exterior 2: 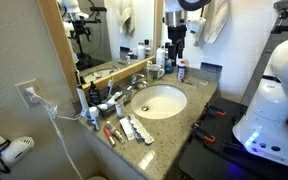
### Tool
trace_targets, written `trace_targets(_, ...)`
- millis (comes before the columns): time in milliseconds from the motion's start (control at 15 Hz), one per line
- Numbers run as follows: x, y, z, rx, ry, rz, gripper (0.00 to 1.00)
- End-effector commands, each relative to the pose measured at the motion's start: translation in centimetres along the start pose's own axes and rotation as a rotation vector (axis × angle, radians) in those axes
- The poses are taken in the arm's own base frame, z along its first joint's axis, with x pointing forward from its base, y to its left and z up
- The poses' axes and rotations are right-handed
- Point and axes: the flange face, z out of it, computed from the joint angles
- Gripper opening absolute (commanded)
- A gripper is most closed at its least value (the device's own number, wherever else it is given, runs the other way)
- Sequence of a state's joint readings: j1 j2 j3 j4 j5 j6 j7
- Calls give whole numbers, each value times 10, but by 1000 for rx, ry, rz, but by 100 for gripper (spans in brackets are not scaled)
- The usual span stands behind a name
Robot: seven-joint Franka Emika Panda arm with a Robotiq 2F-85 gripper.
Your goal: Use the white towel on the wall to wipe the counter and hang the towel again
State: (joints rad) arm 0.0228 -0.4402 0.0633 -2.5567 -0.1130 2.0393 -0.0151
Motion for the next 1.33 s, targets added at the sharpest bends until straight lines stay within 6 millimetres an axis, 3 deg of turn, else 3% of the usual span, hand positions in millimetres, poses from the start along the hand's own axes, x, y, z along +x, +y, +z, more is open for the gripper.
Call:
trace_targets(0,0,0,0,0,-1,0,100)
trace_targets(200,2,2,0,-4,2,21,100)
trace_targets(400,6,22,-5,-50,54,212,100)
trace_targets(867,3,92,-30,-152,228,536,100)
trace_targets(1267,-12,154,-55,-261,383,792,100)
